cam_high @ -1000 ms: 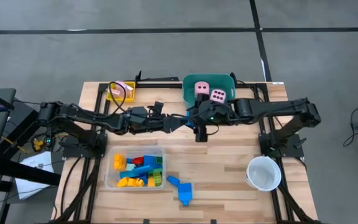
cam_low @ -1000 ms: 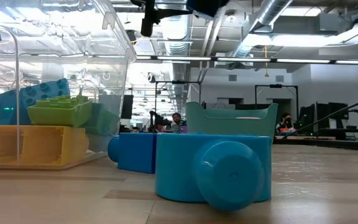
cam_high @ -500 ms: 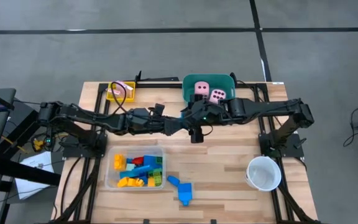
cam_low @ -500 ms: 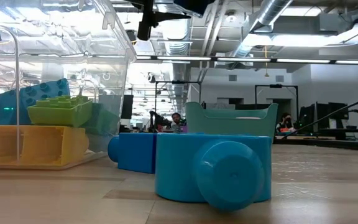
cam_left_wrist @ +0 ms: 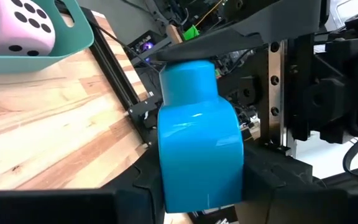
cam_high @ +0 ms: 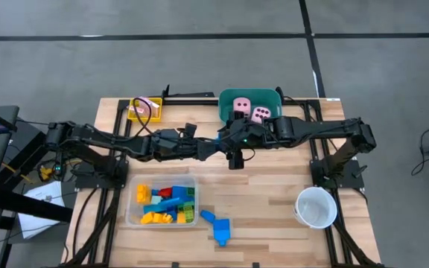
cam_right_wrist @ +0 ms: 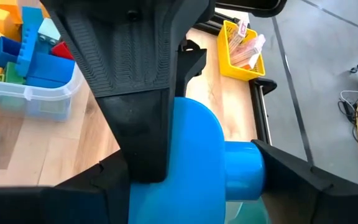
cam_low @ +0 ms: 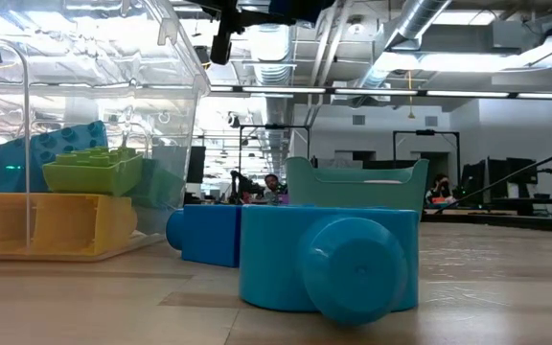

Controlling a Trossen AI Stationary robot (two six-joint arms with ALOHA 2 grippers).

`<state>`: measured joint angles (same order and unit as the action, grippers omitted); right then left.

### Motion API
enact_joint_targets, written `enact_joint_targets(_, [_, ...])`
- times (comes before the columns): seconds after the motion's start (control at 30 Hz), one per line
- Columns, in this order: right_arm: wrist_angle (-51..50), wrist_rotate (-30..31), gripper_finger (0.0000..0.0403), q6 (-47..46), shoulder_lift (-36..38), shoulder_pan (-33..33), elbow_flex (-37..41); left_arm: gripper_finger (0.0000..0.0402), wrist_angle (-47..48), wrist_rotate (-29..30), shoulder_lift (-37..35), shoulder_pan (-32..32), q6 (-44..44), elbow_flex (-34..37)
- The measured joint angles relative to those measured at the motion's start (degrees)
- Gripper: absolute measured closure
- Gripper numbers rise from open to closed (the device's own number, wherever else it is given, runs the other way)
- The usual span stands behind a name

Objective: Pick & Place Toys
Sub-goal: Put the blue game piece into the transparent bin

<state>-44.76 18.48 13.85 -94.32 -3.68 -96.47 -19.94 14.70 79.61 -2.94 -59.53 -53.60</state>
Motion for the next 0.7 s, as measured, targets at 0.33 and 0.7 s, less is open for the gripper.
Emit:
enact_joint_targets(0.33, [0.1,-0.1,0.0134,-0.4,0.0,-0.5,0.0,0.028,0.7,0.1,-0.1,0.0,0.3,0.0])
enact_joint_targets(0.7, [0.0,-3.5,0.0062,-5.4,5.2,0.1,0.0,0.0281,5.8,0.6,-0.2,0.1,0.9,-0.1])
